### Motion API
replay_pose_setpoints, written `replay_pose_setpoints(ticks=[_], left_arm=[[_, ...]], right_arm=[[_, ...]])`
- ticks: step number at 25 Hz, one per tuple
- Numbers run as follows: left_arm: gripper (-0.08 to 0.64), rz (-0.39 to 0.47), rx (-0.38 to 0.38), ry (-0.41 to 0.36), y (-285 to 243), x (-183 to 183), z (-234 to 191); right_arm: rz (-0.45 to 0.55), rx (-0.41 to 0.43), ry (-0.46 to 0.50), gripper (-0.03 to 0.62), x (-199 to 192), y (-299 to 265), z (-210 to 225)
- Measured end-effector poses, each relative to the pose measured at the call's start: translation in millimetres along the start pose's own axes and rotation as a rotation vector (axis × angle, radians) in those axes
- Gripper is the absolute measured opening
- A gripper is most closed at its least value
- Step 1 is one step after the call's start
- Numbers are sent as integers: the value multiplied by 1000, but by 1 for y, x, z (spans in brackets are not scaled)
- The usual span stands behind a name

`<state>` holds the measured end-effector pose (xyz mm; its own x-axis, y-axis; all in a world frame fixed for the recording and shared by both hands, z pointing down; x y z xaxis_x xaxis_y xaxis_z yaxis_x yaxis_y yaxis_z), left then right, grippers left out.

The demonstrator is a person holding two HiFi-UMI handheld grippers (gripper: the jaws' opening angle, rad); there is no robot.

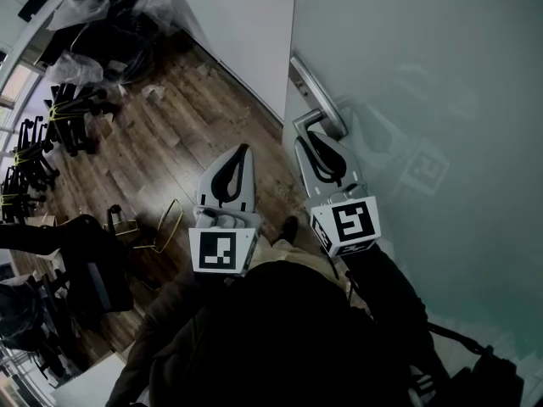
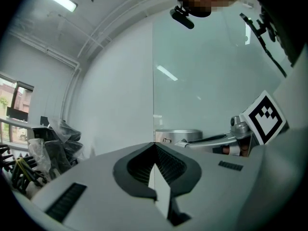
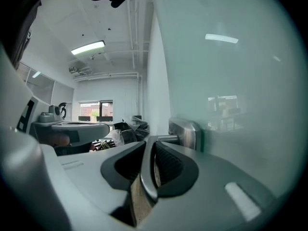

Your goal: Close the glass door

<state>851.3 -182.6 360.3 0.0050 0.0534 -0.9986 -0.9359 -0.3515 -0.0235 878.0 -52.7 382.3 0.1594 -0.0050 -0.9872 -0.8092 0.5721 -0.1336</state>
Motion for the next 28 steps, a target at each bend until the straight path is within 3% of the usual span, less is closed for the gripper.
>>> replay_pose_setpoints(ticks=[19,28], left_arm=[[-3,34,148,-26,196,23,-54],[-3,-8,245,-24,303,20,-58]], right_arm=[[-58,224,37,69,-10,18,-147],[-50,298,39,67,-11,47,-209]])
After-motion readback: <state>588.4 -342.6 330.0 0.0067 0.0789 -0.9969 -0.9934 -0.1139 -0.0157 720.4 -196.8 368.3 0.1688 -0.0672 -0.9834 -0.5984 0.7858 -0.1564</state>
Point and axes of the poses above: the fingertips, and each gripper's own axes: y backward along the fingers, z to its right, x out of its top, the point moved 4 cm from there along y, backward along the fingers, and after that the axes turned 3 degrees about -y, right-handed, at the moved point
